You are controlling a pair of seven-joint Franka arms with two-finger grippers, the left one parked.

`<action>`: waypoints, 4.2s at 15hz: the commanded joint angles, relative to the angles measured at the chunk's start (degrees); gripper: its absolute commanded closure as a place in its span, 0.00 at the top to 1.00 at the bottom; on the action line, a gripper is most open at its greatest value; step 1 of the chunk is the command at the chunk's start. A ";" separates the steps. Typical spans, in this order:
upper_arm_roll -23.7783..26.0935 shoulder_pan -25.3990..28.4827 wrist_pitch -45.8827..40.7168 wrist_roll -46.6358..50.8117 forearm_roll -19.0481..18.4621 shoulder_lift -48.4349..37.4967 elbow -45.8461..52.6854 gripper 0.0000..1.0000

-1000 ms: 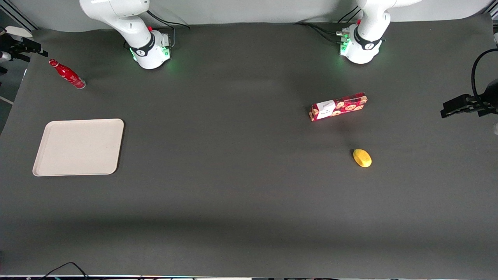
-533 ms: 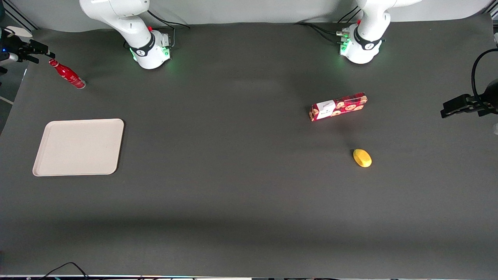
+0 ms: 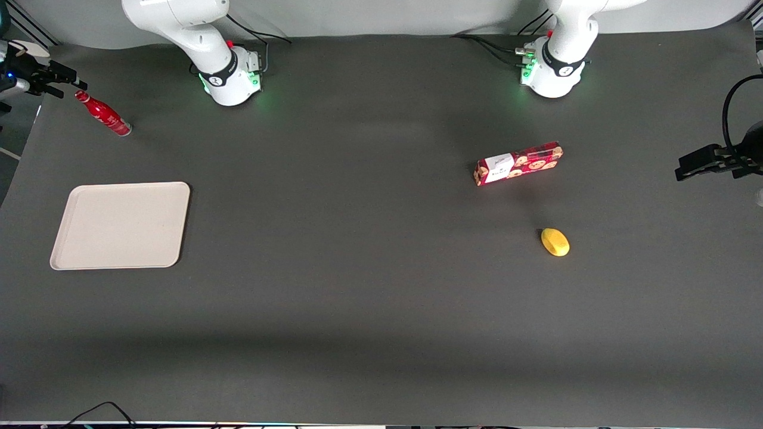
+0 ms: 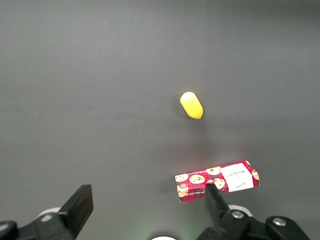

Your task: Place coke bottle on tray

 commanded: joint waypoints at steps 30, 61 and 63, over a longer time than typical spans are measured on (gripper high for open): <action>-5.67 5.52 1.40 -1.63 -0.70 -3.76 -0.33 0.76; 32.01 6.58 -18.90 4.00 8.35 2.81 22.85 0.00; 36.24 6.58 -21.00 3.48 9.75 7.90 29.08 0.00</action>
